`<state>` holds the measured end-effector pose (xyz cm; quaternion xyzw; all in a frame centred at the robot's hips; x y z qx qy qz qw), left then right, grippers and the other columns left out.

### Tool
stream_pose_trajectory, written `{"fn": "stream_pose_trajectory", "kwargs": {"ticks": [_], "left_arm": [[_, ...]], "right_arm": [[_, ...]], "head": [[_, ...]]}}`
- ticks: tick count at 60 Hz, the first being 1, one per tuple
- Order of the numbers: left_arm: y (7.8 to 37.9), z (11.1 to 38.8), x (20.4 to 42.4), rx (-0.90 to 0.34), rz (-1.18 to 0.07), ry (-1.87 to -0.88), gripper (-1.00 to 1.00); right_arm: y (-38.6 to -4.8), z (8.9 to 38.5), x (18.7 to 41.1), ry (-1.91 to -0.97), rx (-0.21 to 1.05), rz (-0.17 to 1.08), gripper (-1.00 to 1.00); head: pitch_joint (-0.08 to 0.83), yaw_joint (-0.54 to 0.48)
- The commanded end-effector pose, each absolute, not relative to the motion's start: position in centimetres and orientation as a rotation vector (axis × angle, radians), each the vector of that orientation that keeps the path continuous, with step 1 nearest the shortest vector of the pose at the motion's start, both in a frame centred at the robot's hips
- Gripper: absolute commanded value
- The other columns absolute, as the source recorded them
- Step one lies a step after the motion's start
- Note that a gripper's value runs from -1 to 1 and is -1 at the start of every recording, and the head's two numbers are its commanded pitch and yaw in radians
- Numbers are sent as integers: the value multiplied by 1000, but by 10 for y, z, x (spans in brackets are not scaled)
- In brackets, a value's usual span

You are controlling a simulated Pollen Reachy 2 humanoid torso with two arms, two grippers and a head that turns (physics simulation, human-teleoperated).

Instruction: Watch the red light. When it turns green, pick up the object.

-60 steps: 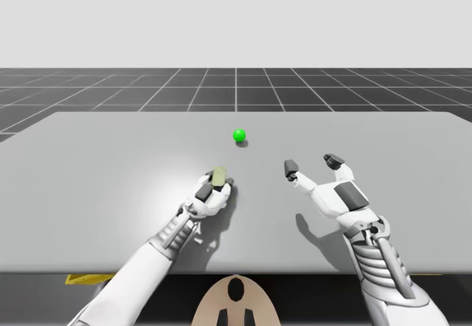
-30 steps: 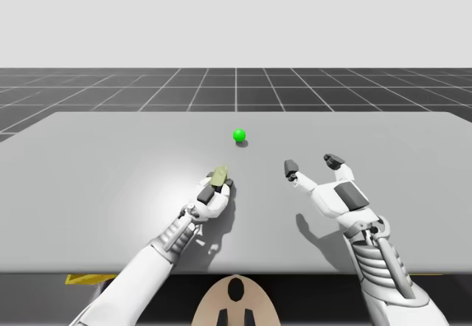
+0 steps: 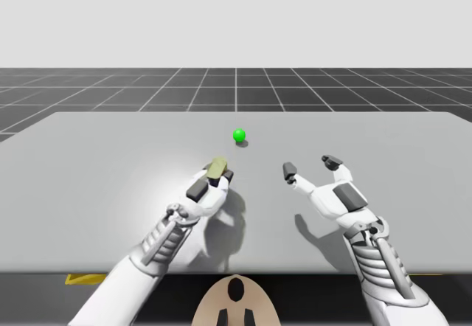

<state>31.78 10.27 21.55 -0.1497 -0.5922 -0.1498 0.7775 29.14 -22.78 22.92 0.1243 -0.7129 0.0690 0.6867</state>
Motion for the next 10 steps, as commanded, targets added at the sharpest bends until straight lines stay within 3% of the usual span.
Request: {"fn": "stream_pose_trajectory", "kwargs": {"ticks": [1, 10], "left_arm": [[85, 314, 307, -466, -300, -1506, 1000], [89, 374, 286, -489, -316, -1655, 1000]], "right_arm": [[-228, 227, 291, -1583, 276, 179, -1000], [-226, 226, 290, -1579, 269, 197, -1000]], "head": [[251, 72], [243, 71]]}}
